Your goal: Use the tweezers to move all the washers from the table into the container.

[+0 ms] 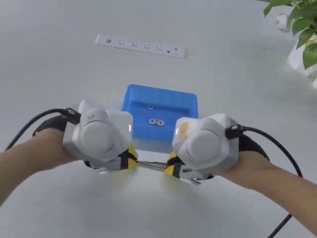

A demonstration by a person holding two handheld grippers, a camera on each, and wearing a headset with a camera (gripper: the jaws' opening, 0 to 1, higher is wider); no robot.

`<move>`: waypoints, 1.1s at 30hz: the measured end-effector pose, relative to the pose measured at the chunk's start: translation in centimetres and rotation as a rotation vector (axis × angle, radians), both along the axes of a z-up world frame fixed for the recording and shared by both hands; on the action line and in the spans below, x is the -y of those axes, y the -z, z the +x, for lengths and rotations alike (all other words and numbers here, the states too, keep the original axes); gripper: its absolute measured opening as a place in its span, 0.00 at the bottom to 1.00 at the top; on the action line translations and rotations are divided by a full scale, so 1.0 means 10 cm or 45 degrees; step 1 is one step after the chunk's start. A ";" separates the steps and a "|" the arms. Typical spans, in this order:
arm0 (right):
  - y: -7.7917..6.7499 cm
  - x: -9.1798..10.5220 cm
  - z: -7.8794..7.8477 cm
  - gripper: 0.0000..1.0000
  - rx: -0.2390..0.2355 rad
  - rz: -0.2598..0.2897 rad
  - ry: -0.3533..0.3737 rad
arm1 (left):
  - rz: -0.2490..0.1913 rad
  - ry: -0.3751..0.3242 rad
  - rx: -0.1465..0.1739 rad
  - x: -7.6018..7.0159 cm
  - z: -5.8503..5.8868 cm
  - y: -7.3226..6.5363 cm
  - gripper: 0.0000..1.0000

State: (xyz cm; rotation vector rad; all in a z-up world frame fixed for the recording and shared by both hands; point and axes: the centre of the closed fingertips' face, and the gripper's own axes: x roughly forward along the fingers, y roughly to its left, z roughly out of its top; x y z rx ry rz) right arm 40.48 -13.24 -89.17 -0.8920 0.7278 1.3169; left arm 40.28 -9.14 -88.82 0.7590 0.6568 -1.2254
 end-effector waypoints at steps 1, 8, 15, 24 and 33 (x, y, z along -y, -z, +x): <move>0.00 0.00 0.00 0.10 -0.001 -0.003 -0.003 | -0.007 -0.026 -0.037 -0.01 -0.01 0.00 0.09; 0.00 0.01 0.02 0.12 -0.021 -0.008 0.006 | 0.011 -0.050 -0.047 -0.04 0.01 0.00 0.16; -0.07 0.05 0.03 0.18 0.027 0.022 0.029 | 0.023 -0.100 -0.059 -0.13 -0.01 -0.03 0.21; -0.49 0.27 0.07 0.19 0.073 0.304 0.349 | -0.195 -0.404 -0.034 -0.36 -0.10 -0.35 0.26; -0.97 0.53 -0.22 0.23 0.054 0.665 0.554 | -0.480 -0.602 -0.073 -0.38 -0.44 -0.70 0.35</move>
